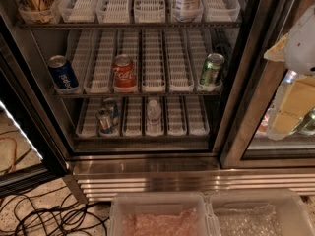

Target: Pick orange can from top shelf of fridge

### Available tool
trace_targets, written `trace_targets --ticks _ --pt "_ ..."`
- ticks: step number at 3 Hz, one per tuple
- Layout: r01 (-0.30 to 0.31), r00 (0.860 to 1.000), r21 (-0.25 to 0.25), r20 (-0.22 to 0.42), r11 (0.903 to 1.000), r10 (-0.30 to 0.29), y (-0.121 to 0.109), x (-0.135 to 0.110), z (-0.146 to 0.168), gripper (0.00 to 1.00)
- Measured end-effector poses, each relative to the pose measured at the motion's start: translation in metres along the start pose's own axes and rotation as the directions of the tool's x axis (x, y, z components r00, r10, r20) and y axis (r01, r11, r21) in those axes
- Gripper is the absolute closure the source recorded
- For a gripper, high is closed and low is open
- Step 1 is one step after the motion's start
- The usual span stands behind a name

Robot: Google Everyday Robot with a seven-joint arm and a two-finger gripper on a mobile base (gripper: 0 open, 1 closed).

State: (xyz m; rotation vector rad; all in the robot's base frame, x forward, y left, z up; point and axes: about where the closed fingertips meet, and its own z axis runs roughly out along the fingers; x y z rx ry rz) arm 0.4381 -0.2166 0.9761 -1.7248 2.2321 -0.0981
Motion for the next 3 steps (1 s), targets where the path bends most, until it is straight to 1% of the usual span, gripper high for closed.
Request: trace_targets --ticks 1,2,3 --pt "-0.004 1.0 0.013 0.012 0.9999 0.003 -0.001 -0.006 -0.001 0.0" --pt "-0.019 0.997 -0.038 0.071 0.9991 0.021 -0.009 -0.022 0.003 0.0" --pt "0.066 0.99 -0.125 0.129 0.9899 -0.049 -0.005 -0.046 0.001 0.0"
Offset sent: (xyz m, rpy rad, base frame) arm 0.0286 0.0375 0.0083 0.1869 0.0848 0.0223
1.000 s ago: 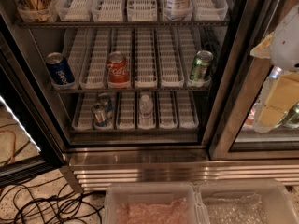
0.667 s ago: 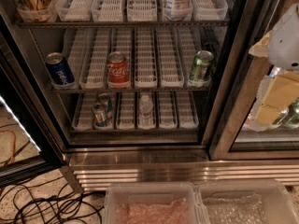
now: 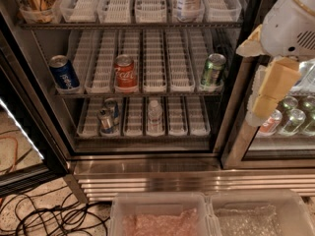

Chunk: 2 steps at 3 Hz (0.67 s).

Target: Pick orange can from top shelf of fridge

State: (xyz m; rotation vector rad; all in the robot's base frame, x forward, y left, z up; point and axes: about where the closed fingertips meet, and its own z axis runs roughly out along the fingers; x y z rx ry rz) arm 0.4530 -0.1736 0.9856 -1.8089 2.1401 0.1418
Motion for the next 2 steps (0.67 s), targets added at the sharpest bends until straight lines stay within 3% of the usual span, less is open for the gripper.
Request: trace_targets --ticks 1,2 --pt "0.0 1.0 0.006 0.002 1.0 0.0 -0.001 -0.001 0.0 0.0" --pt "-0.025 0.997 0.038 0.079 0.999 0.022 0.007 -0.02 0.013 0.0"
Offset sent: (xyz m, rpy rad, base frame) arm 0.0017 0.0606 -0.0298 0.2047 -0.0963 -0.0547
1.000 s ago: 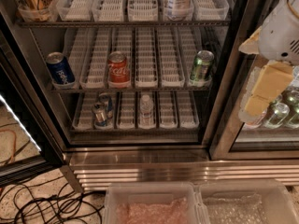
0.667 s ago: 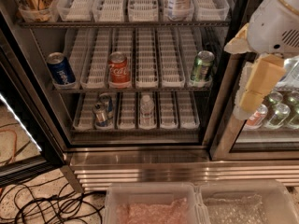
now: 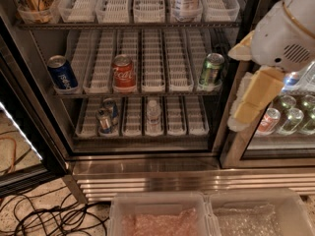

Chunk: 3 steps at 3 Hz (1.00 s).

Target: Pick orange can from top shelf of fridge

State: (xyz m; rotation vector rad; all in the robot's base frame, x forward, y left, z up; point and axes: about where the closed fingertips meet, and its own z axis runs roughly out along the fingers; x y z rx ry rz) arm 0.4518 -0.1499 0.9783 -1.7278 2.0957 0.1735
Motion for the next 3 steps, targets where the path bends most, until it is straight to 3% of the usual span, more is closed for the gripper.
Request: trace_targets --ticks 1,2,3 --pt "0.012 0.995 0.066 0.099 0.9977 -0.019 -0.005 -0.042 0.022 0.0" --pt "0.064 0.982 0.092 0.171 0.9937 -0.079 -0.002 -0.094 0.031 0.0" --pt "0.064 0.982 0.092 0.171 0.9937 -0.079 -0.002 -0.094 0.031 0.0"
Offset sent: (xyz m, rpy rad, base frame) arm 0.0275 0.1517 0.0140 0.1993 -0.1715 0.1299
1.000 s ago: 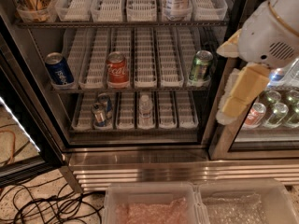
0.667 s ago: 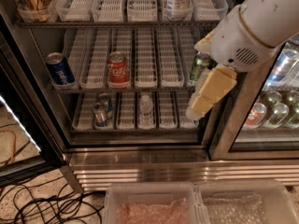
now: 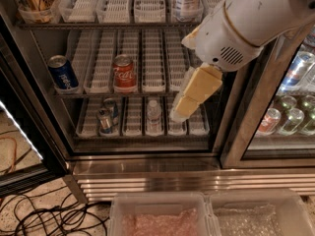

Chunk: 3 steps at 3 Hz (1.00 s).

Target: Pick orange can from top shelf of fridge

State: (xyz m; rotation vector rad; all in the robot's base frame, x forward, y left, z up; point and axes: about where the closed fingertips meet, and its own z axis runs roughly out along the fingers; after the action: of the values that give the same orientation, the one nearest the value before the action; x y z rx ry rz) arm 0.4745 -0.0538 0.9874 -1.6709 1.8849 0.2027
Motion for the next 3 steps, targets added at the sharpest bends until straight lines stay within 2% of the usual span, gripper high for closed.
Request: trace_targets --ticks 1,2,3 --pt "-0.037 0.999 0.037 0.035 0.9986 0.036 0.0 -0.013 0.014 0.0" --pt "-0.114 0.989 0.112 0.104 0.9872 0.102 -0.014 -0.055 0.047 0.0" --pt "-0.173 0.974 0.168 0.173 0.9704 0.144 -0.022 -0.107 0.056 0.0"
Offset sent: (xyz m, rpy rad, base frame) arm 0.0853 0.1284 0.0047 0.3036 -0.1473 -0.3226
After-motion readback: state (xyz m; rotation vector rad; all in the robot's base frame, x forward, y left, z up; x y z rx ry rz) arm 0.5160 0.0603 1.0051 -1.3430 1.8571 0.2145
